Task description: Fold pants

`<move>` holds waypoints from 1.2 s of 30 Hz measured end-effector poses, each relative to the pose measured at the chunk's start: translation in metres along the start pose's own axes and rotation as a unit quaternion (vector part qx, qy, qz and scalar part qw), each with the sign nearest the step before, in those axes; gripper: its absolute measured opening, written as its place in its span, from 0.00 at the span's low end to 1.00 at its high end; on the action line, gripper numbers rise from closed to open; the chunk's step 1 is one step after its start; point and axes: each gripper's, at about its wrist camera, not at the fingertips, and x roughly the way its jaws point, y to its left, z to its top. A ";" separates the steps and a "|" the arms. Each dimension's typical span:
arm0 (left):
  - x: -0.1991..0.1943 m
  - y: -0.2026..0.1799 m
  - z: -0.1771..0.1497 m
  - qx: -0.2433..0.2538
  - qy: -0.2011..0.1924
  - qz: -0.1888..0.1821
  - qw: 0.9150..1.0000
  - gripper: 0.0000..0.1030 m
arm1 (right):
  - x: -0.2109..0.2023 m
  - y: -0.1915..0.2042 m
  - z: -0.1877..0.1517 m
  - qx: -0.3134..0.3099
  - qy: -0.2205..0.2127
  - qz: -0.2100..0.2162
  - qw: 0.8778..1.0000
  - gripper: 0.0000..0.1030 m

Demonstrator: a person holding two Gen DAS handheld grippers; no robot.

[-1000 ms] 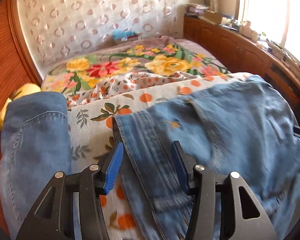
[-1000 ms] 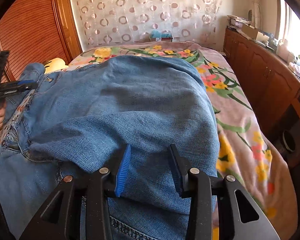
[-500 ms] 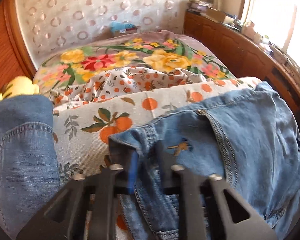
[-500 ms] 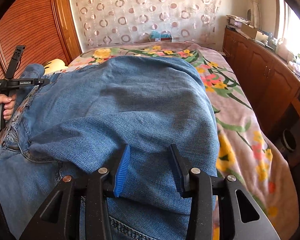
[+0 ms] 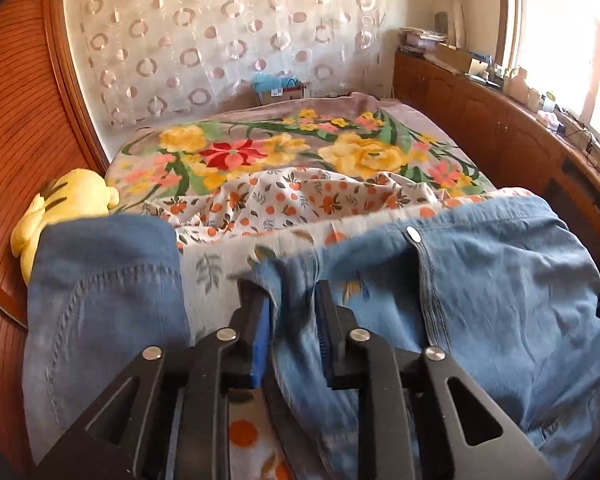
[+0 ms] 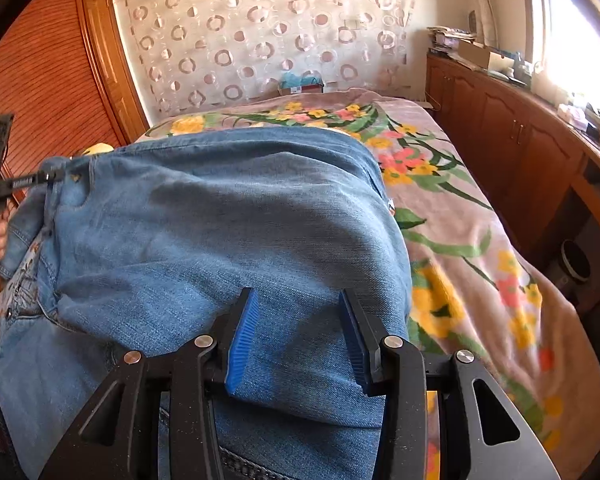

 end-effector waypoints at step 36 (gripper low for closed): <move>-0.014 -0.056 -0.067 0.039 -0.005 -0.050 0.998 0.42 | 0.078 -0.008 0.143 -0.111 -0.055 -0.012 0.992 0.01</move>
